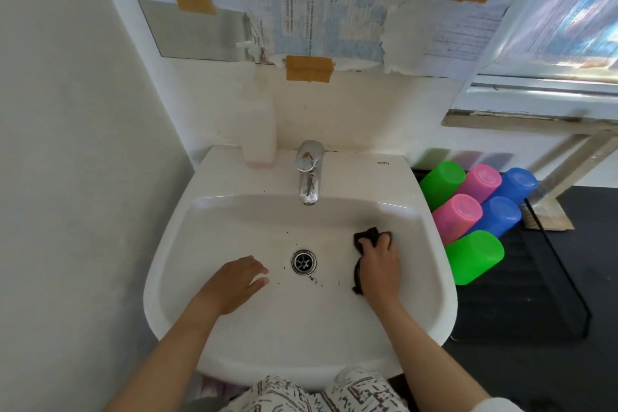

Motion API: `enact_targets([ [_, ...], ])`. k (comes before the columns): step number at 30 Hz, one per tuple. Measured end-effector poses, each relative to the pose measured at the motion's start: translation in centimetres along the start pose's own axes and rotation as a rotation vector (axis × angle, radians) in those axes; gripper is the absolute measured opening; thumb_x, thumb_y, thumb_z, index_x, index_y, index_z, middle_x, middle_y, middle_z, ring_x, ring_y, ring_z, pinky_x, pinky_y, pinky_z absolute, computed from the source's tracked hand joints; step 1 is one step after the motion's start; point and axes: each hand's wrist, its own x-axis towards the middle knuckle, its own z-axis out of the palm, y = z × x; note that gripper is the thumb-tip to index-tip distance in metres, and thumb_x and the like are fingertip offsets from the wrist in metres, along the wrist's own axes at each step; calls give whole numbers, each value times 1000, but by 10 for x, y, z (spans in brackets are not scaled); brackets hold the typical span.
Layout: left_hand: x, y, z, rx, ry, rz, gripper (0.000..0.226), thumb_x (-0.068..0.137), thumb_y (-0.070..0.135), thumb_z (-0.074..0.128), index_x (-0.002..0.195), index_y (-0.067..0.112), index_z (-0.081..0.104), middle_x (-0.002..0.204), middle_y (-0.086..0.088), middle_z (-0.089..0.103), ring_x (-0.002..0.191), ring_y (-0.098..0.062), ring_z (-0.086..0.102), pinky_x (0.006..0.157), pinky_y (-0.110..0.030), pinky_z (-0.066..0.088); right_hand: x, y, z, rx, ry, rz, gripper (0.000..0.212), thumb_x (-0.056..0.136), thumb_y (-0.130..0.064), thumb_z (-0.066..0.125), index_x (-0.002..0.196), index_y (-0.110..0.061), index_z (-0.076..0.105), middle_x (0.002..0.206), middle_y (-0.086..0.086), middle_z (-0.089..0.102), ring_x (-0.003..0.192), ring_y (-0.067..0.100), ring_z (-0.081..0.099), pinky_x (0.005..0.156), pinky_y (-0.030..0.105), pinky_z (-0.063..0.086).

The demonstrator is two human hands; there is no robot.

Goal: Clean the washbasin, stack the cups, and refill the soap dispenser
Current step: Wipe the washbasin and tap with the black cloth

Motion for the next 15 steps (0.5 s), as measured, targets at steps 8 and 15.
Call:
enact_targets([
  [8, -6, -2, 10, 19, -5, -15, 39, 98, 38, 34, 131, 21, 47, 142, 5, 43, 138, -12, 30, 108, -24, 25, -23, -8, 6, -1, -453, -54, 45, 91, -3, 41, 134, -19, 42, 139, 14, 28, 113, 31, 44, 87, 34, 45],
  [15, -7, -4, 3, 59, 38, -24, 40, 98, 38, 34, 133, 22, 45, 142, 4, 43, 137, -12, 31, 108, -24, 26, 0, -5, -6, 205, -396, -11, 44, 90, -5, 40, 131, -22, 47, 123, 10, 41, 98, 31, 53, 70, 31, 43],
])
